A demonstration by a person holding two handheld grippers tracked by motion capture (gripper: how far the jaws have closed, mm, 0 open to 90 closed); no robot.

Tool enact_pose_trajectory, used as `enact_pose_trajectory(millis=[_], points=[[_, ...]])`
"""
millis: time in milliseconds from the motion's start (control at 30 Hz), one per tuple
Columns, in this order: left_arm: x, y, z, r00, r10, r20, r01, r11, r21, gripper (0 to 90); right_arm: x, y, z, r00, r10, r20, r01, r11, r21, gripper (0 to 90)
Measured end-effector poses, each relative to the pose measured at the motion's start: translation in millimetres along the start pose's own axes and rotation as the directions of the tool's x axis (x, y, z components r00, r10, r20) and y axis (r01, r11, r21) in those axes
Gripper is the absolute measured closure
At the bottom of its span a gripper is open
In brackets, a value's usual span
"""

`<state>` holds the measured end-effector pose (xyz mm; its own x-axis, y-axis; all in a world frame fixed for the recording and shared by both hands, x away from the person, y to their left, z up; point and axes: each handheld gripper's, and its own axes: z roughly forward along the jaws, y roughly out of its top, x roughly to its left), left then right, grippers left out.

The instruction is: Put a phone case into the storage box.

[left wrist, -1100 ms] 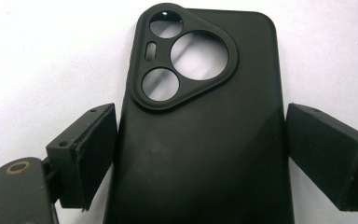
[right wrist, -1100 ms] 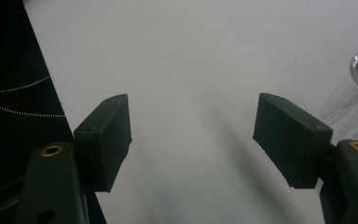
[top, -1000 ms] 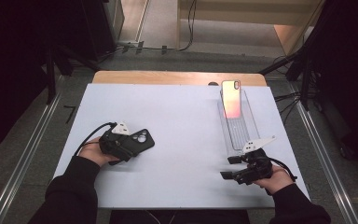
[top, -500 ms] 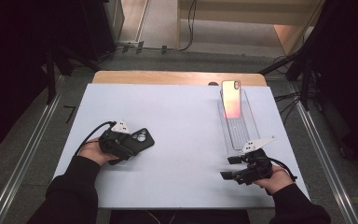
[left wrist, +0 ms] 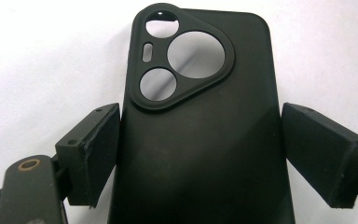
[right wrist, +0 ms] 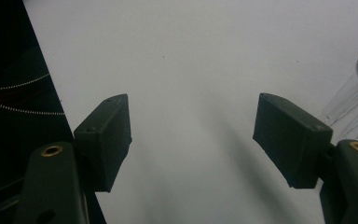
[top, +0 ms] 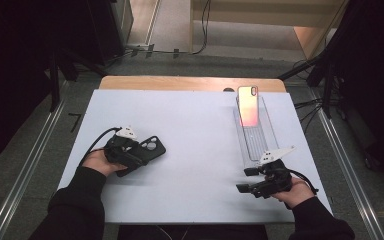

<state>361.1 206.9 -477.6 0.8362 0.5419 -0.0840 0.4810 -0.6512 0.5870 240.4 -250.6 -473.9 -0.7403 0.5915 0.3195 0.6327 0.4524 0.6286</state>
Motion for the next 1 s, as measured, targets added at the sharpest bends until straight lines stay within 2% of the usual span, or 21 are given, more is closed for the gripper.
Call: enact_pose_trajectory(millis=[200, 400, 467, 667, 900, 1000], points=[[-1.5, 4.3, -8.5, 0.9996, -0.029, -0.004, 0.029, 0.9994, -0.019, 15.6, 0.0, 0.2, 0.0, 1.0, 0.0, -0.002, 0.0, 1.0, -0.002, 25.5], [-9.1, 11.0, -16.5, 0.9995, -0.029, -0.012, 0.028, 0.9987, -0.043, 15.5, 1.6, 1.2, -0.4, 0.9999, -0.002, -0.012, 0.001, 1.0, -0.026, 25.5], [-14.4, 15.0, -18.9, 0.9993, -0.026, -0.026, 0.024, 0.9985, -0.048, 15.5, 2.3, 1.7, -0.9, 0.9999, -0.003, -0.011, 0.003, 1.0, -0.028, 25.4], [-27.7, 24.7, -23.1, 0.9989, -0.04, -0.024, 0.038, 0.9976, -0.057, 15.4, 1.6, 1.8, -1.4, 1.0, 0.0, -0.001, 0.0, 0.999, -0.038, 24.2], [-46.2, 35.3, -23.2, 0.9985, -0.049, -0.024, 0.047, 0.9965, -0.07, 15.4, 3.0, 2.4, -1.1, 0.9996, -0.026, 0.014, 0.026, 0.999, -0.038, 24.1], [-52.8, 39.5, -20.8, 0.9965, -0.082, -0.018, 0.081, 0.9946, -0.065, 15.4, 4.5, 3.3, -1.4, 0.9992, -0.038, 0.014, 0.038, 0.998, -0.043, 24.1]])
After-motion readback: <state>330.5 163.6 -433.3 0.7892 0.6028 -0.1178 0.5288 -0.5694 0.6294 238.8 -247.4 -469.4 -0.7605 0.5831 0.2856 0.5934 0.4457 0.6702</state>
